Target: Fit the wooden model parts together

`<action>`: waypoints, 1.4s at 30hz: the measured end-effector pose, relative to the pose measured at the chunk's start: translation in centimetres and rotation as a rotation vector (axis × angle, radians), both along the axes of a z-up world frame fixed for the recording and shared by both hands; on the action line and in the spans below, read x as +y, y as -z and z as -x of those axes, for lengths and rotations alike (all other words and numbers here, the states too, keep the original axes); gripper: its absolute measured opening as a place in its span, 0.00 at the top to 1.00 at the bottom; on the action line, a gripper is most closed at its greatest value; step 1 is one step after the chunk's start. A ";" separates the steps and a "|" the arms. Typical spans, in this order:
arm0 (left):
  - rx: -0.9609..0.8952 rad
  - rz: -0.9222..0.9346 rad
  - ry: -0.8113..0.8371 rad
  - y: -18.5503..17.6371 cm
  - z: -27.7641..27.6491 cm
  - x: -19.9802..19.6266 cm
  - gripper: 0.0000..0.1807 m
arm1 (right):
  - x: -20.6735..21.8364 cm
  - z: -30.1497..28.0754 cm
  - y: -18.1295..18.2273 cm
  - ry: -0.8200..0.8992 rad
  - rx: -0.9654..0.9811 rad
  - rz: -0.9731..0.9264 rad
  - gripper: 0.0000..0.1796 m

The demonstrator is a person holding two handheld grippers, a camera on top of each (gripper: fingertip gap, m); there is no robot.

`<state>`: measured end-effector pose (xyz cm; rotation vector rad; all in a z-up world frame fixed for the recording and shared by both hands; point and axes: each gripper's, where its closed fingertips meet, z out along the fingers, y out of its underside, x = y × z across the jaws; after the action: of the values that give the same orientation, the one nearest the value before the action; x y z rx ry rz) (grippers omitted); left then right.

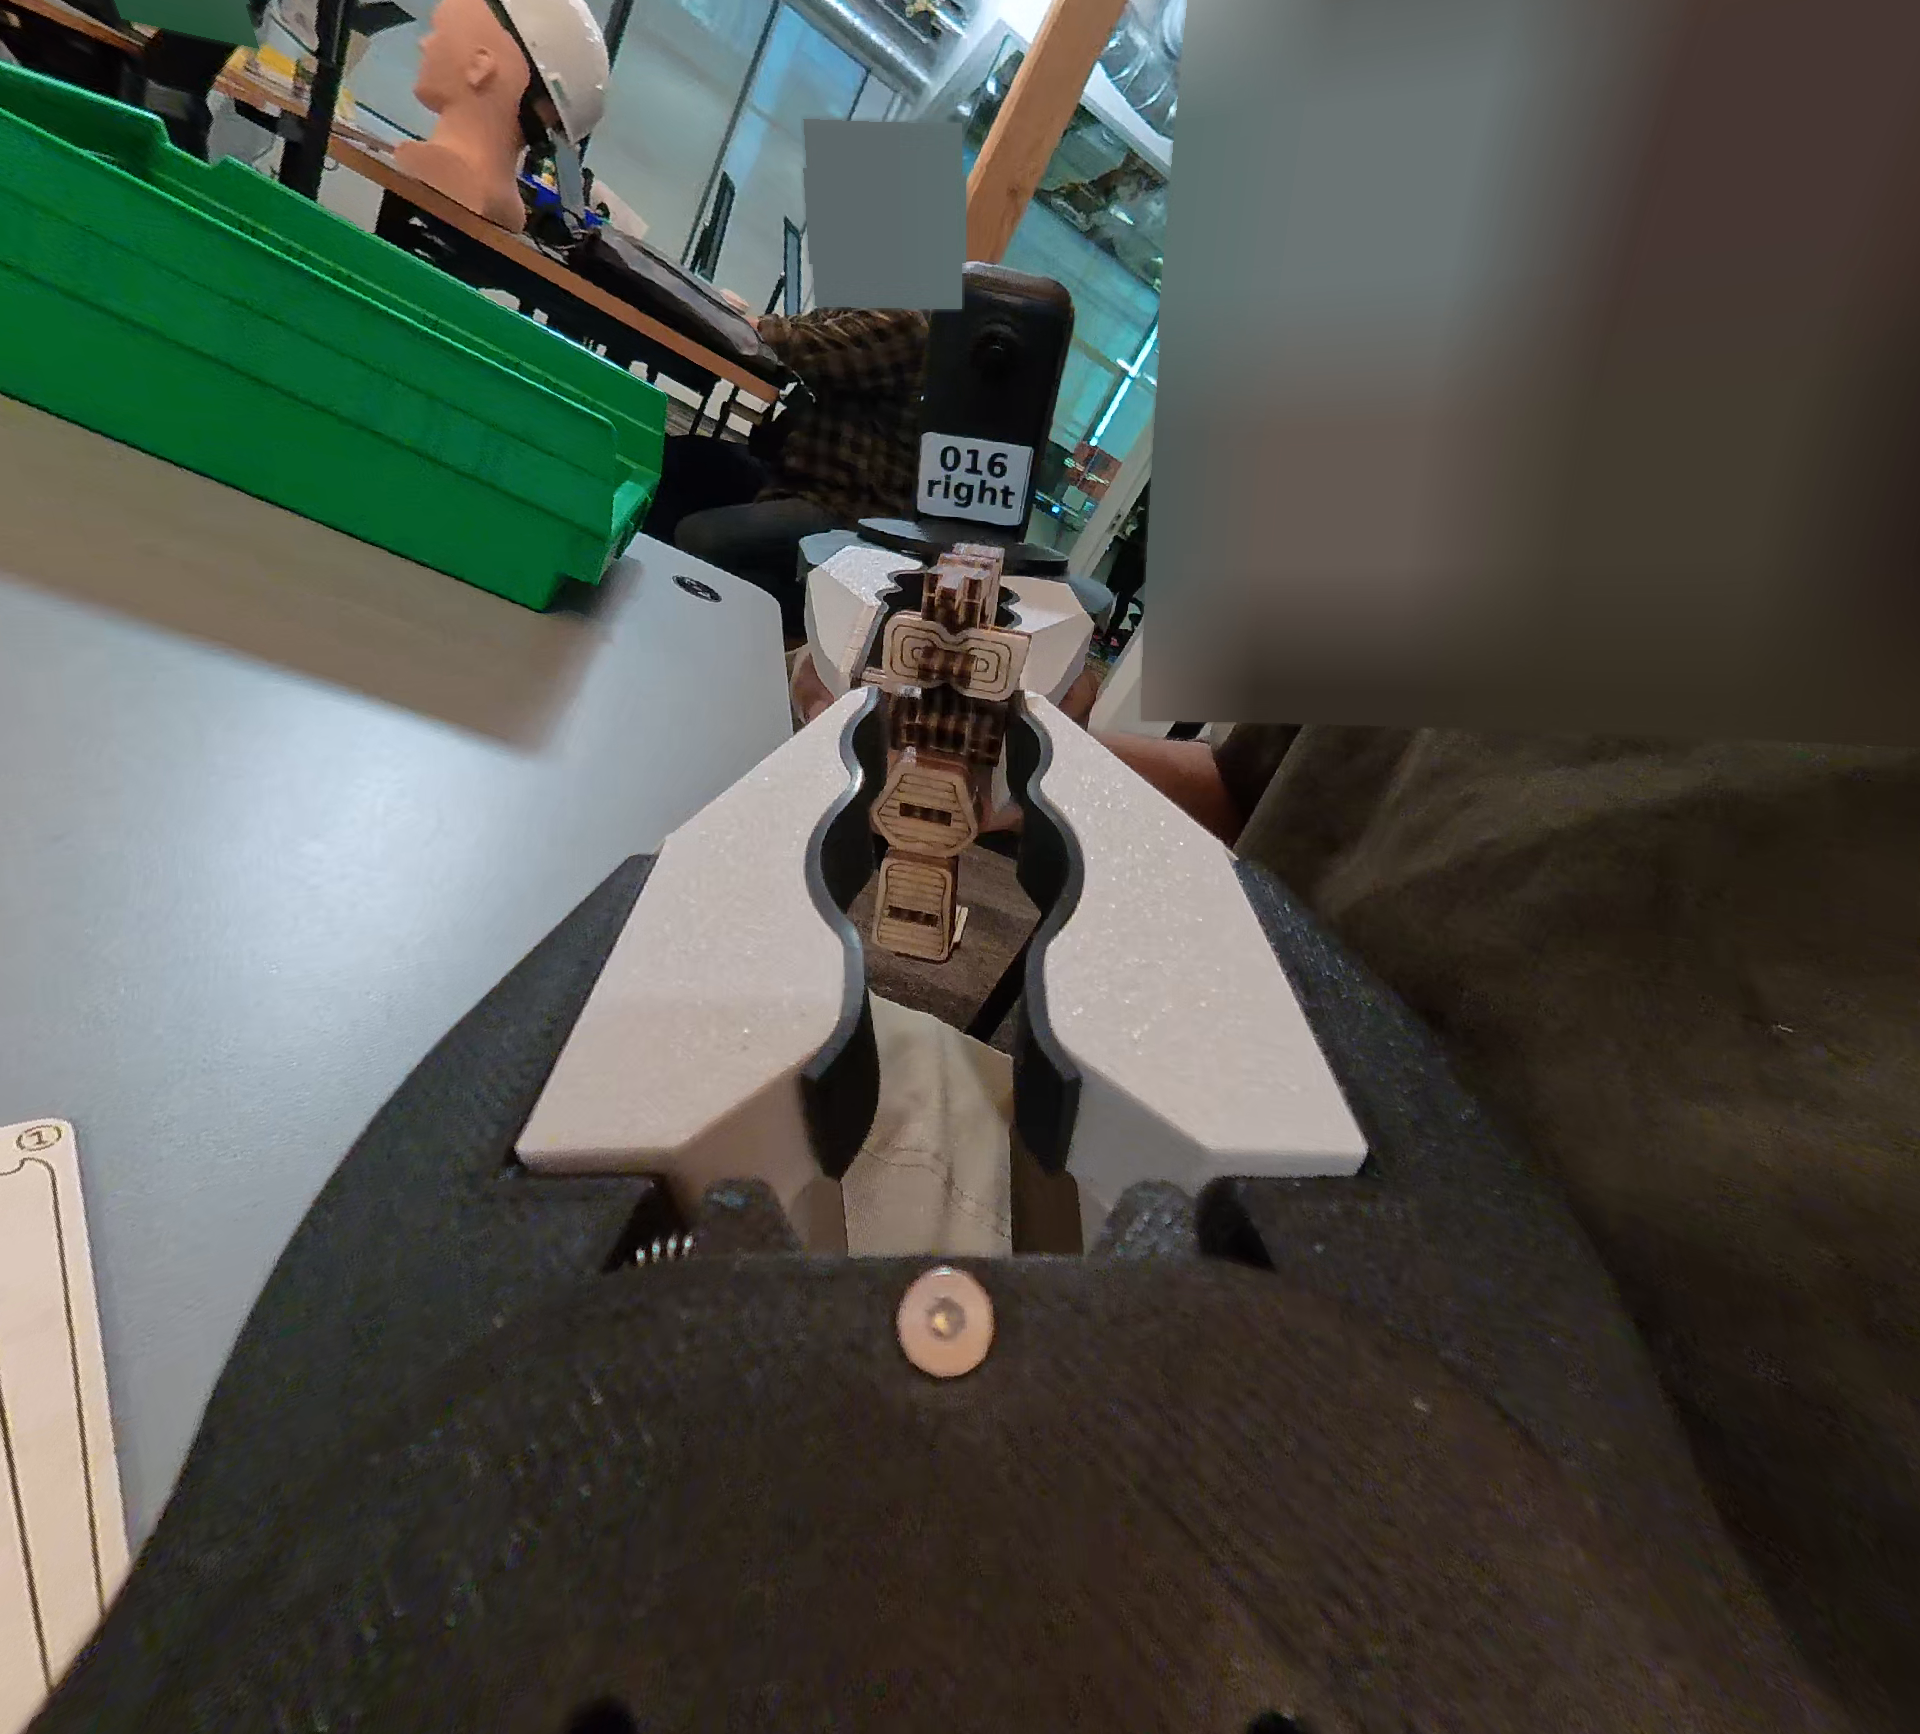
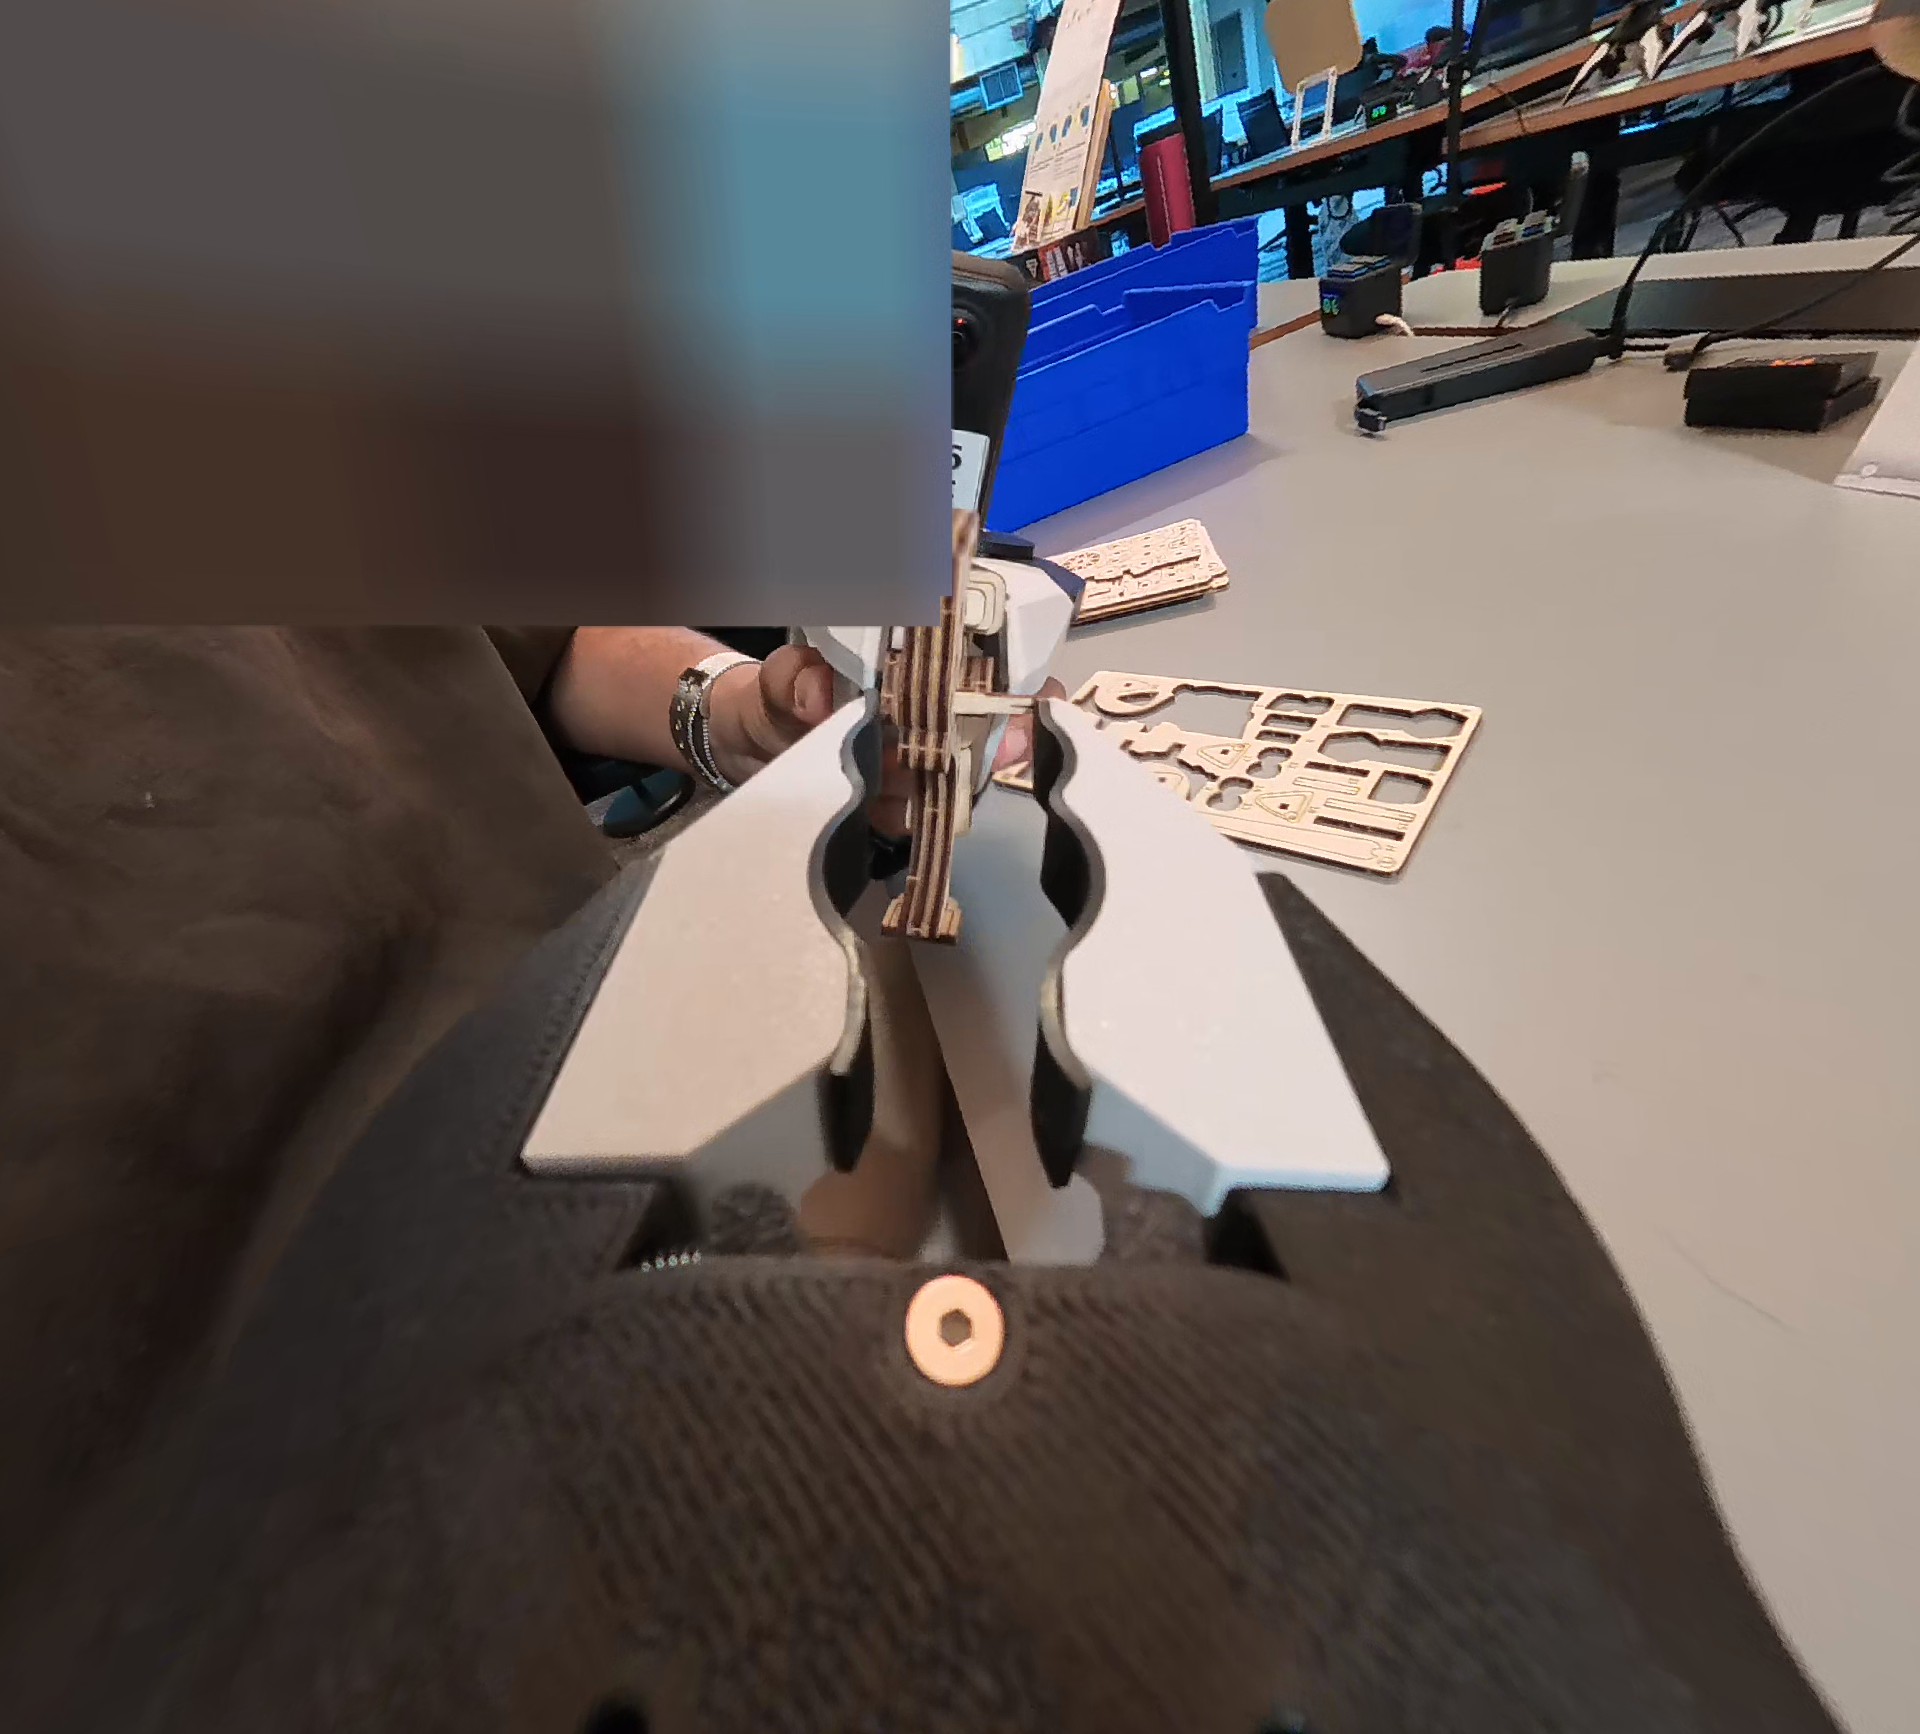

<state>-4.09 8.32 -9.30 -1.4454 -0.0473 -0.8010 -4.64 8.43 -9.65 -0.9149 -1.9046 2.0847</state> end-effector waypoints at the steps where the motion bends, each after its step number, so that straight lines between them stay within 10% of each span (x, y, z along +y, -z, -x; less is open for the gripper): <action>1: -0.003 0.002 0.000 0.0 0.0 0.0 0.89 | 0.0 0.0 0.1 0.002 -0.001 -0.007 0.85; 28: 0.340 -0.213 -0.011 -2.7 -2.9 -1.9 0.89 | -2.1 -2.6 -3.1 0.023 0.327 -0.218 0.86; 42: 0.100 -0.112 0.012 -1.7 -1.3 -0.8 0.89 | -1.4 -1.2 -1.8 0.041 0.192 -0.157 0.85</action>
<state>-2.77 7.50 -7.59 -1.3790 0.0813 -0.7294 -3.45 7.06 -7.88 -0.6870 -1.8998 1.8925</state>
